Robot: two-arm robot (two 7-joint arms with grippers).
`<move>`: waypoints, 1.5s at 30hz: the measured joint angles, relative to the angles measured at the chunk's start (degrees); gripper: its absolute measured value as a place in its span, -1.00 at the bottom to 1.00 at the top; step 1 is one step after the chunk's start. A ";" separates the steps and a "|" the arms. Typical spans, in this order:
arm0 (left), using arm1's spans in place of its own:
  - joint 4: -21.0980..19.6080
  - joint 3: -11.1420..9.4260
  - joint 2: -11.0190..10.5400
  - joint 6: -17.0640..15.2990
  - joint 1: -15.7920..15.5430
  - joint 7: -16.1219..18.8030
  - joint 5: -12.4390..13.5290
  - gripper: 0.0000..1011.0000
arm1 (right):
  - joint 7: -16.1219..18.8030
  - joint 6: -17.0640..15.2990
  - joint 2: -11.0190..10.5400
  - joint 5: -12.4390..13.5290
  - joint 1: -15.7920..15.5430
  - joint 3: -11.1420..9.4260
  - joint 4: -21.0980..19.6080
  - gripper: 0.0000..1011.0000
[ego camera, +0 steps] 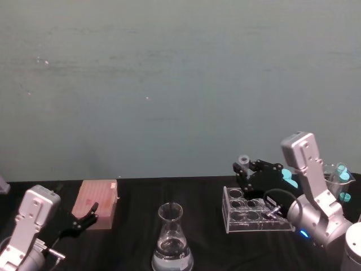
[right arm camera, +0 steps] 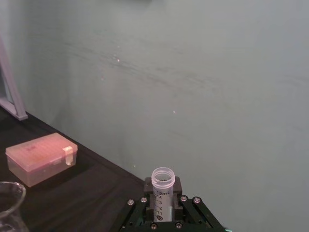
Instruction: Pour the liquid from the test tube into the beaker using one hand.
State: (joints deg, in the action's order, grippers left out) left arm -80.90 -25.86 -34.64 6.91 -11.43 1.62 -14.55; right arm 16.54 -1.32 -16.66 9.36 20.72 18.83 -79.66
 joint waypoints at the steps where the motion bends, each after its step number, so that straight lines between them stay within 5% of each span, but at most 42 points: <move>1: 0.00 0.00 0.00 0.00 0.00 0.00 0.00 0.98 | 0.20 -0.12 0.11 0.22 0.00 -0.27 0.31 -0.60; 14: 0.00 0.00 0.00 0.00 0.00 0.00 0.00 0.98 | 3.60 0.21 1.31 3.09 1.69 -1.85 5.10 -0.59; 45: 0.00 0.00 0.00 0.00 0.00 0.00 0.00 0.98 | 7.12 4.19 3.61 3.89 9.08 0.48 19.49 -0.60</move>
State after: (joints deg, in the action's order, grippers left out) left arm -80.90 -25.86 -34.65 6.91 -11.43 1.62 -14.55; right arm 23.67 2.87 -13.05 13.25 29.80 19.31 -60.16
